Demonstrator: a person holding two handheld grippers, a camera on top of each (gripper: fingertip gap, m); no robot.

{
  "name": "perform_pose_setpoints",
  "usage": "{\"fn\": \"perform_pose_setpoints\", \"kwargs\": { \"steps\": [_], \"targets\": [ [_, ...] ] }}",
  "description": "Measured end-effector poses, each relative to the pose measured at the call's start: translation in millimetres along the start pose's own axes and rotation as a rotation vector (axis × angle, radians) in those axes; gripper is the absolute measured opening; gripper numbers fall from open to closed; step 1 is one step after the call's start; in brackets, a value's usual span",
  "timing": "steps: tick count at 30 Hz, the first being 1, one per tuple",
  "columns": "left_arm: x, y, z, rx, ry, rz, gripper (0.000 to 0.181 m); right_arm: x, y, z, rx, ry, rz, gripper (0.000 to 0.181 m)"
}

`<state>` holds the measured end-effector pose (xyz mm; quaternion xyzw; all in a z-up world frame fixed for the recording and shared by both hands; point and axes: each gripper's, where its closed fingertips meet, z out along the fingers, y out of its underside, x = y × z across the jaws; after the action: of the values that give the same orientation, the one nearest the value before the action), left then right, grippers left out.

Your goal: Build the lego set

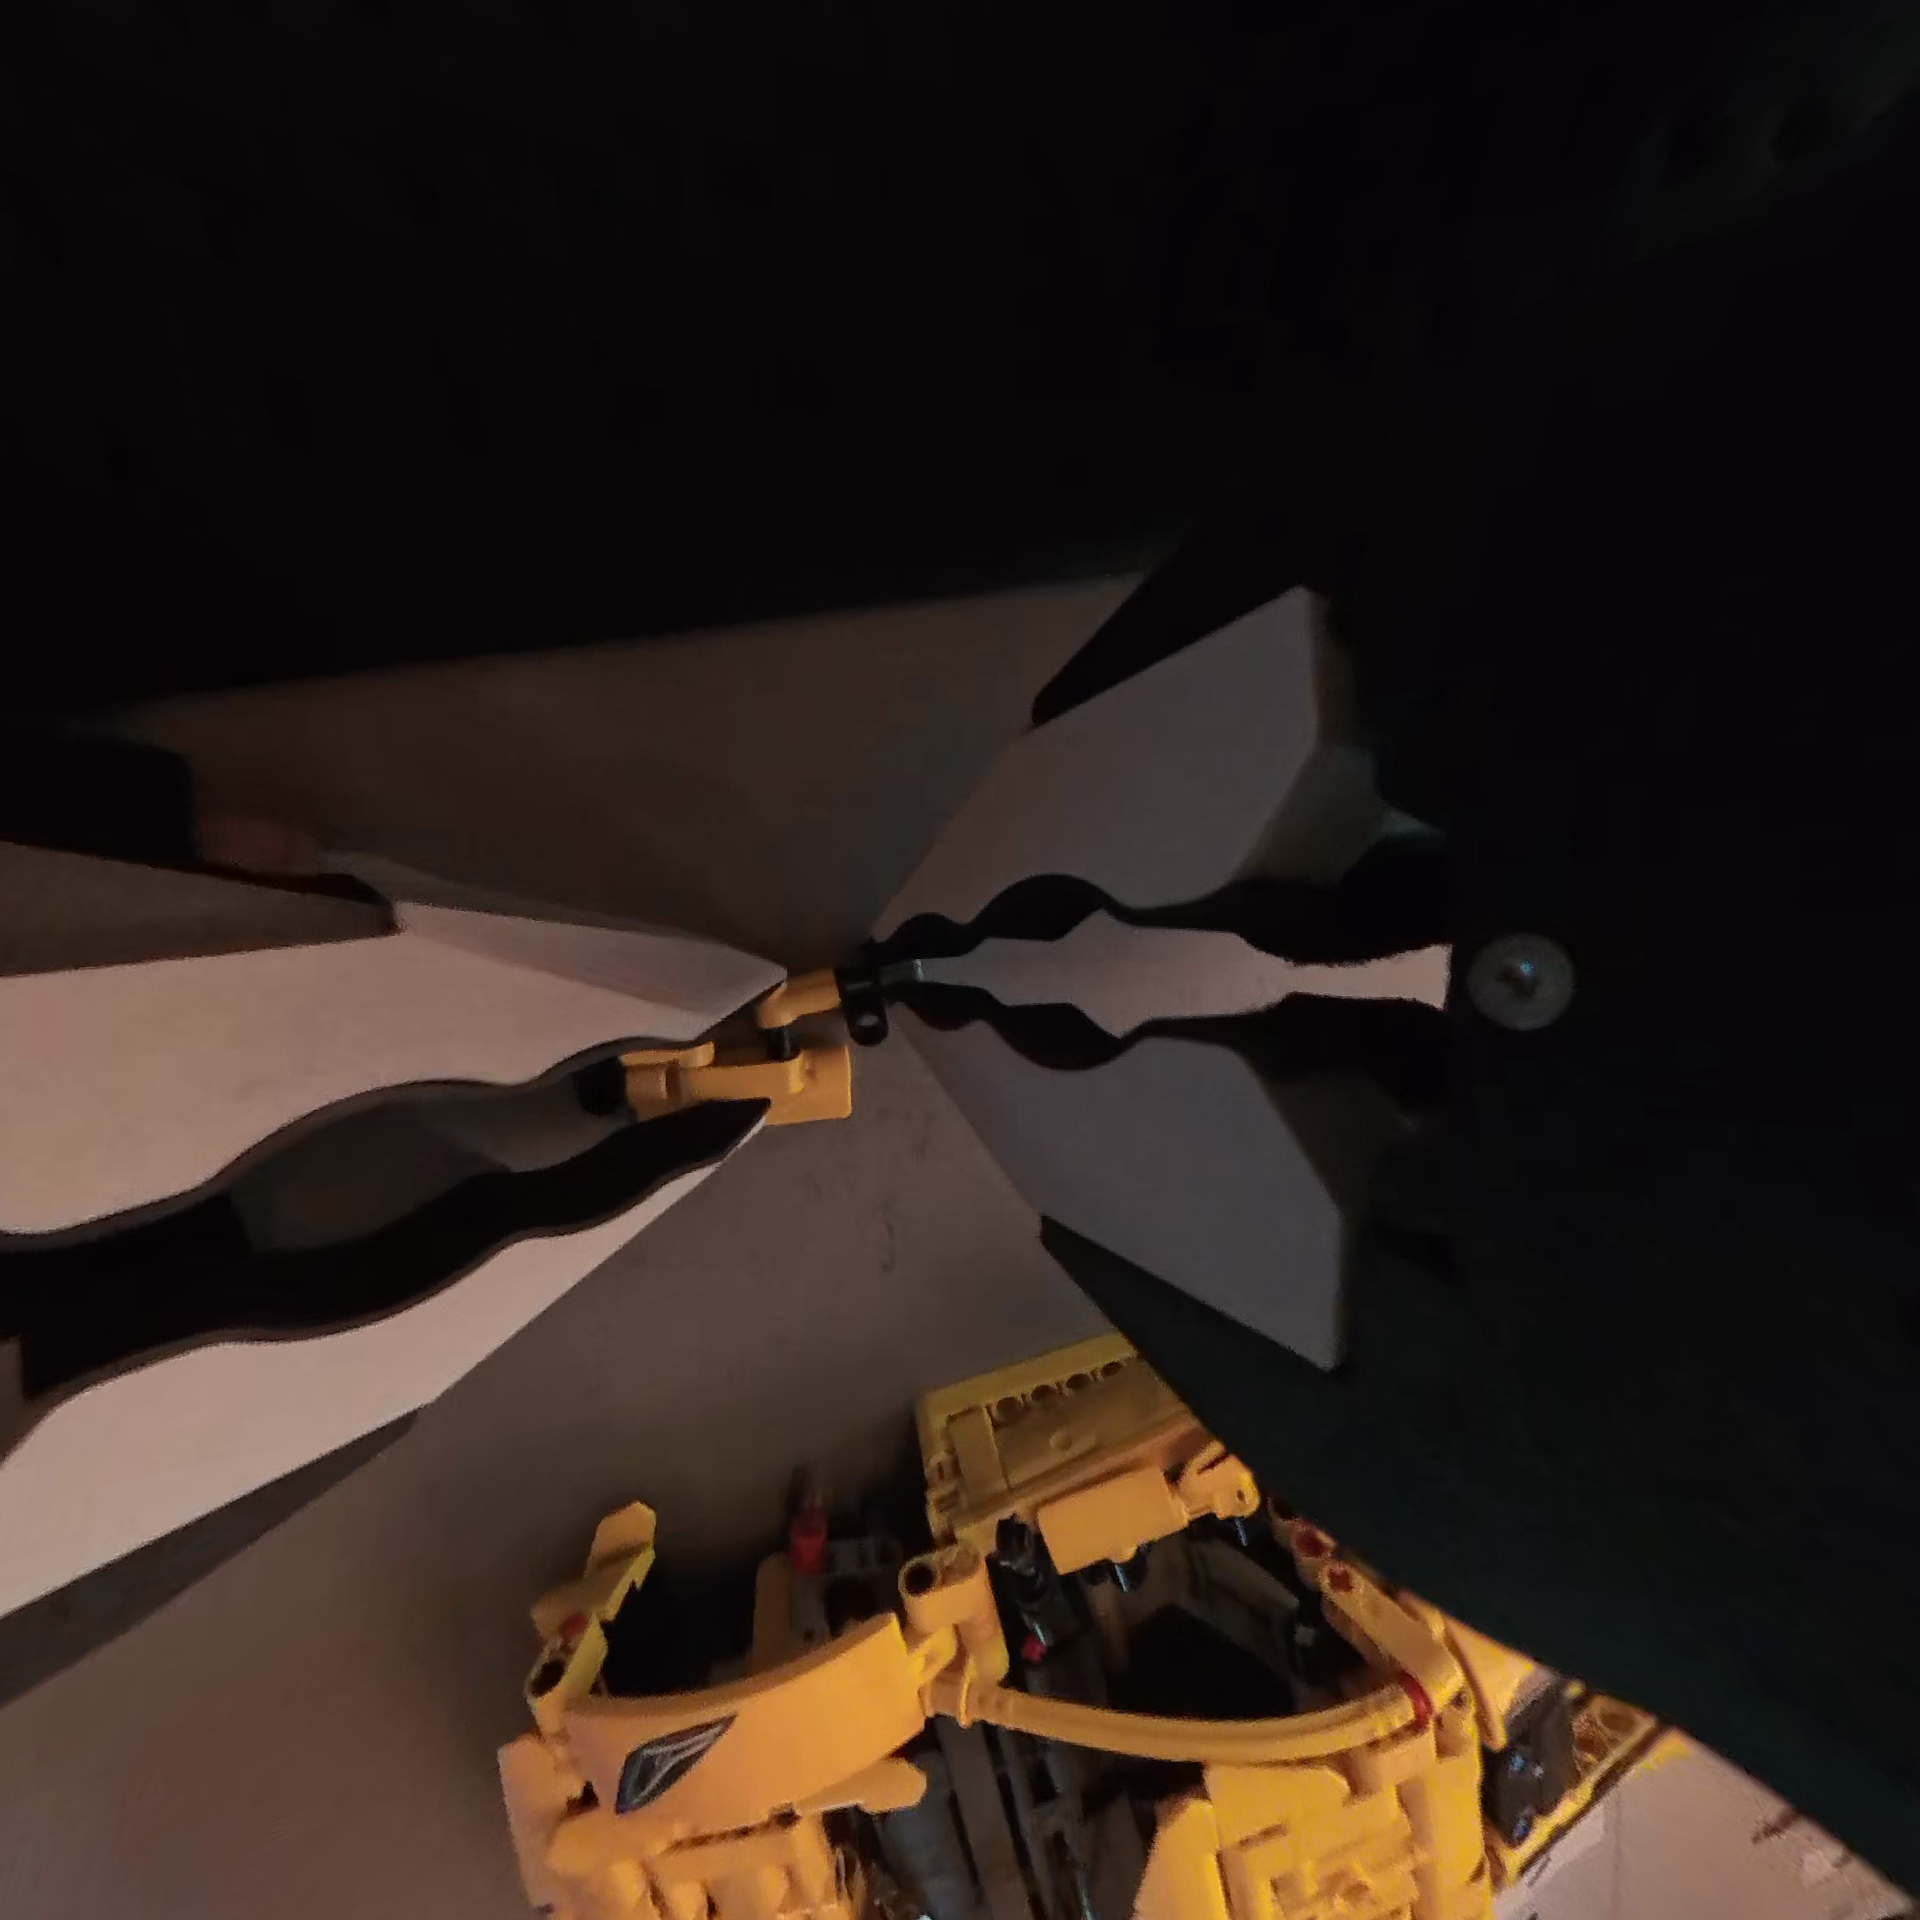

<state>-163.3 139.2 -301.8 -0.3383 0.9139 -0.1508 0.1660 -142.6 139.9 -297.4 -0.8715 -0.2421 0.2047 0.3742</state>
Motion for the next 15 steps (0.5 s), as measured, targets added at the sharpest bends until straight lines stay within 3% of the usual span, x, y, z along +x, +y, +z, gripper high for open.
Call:
{"fn": "perform_pose_setpoints", "kwargs": {
  "steps": [8,15],
  "targets": [
    [0.6,-0.4,0.2,0.07,0.085,0.049,0.004,0.3,1.7,-1.1,-0.008,0.036,-0.108,0.02],
    [2.3,0.9,-0.6,0.04,0.147,0.194,0.004,-5.5,0.8,0.5,-0.017,-0.047,-0.105,0.024]
  ]
}}
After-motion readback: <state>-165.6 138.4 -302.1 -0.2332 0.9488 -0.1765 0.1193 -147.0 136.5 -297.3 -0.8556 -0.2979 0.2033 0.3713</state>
